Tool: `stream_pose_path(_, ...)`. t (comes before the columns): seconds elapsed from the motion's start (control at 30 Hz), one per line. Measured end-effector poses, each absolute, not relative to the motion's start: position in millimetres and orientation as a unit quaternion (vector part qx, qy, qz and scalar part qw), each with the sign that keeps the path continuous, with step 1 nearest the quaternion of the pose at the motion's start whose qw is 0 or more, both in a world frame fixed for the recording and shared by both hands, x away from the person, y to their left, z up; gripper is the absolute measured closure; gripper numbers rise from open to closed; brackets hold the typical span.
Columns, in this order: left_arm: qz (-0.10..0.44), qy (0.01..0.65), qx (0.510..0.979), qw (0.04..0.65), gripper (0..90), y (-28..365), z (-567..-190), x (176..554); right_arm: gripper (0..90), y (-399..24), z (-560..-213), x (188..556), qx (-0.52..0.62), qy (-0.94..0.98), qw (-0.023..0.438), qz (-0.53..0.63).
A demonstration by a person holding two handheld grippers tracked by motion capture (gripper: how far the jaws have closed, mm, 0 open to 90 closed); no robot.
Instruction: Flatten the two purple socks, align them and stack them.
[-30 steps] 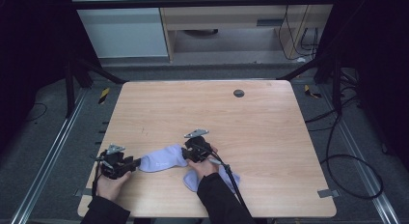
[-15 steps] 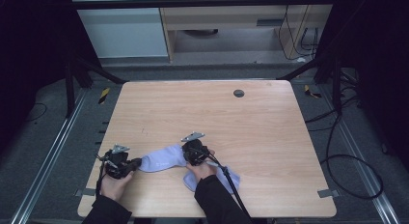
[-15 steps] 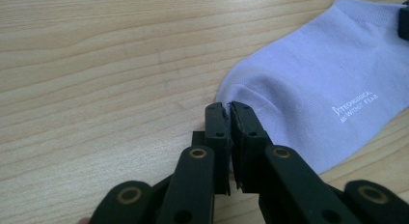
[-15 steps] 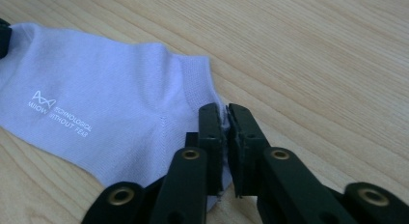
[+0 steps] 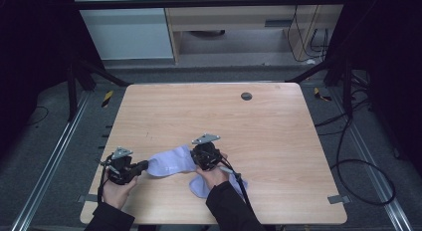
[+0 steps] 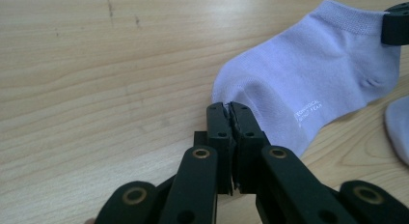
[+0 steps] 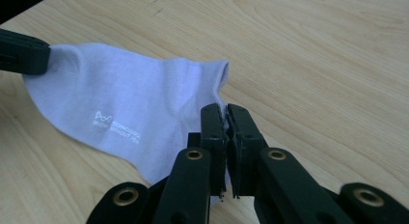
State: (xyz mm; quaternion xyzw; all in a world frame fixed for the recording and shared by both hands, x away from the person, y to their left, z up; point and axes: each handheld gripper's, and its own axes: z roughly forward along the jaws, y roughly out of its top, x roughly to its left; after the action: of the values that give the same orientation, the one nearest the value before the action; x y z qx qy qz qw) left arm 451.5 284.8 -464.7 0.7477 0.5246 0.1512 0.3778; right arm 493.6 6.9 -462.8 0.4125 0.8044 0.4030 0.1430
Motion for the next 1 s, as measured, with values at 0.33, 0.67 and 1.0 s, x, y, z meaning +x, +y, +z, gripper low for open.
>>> stream_pose_path(0.33,0.155,0.499,0.748,0.409,87.5,267.1,-448.4,442.5,86.9,-19.9,-440.6,478.9,0.4,0.803,0.143,0.418)
stream_pose_path(0.67,0.141,0.476,0.759,0.422,87.5,244.4,-440.1,438.5,86.9,-54.3,-424.8,457.7,0.395,0.803,0.146,0.423)
stream_pose_path(1.0,0.123,0.443,0.781,0.423,87.5,206.5,-437.9,432.4,86.9,-100.1,-424.4,433.6,0.41,0.797,0.147,0.417)
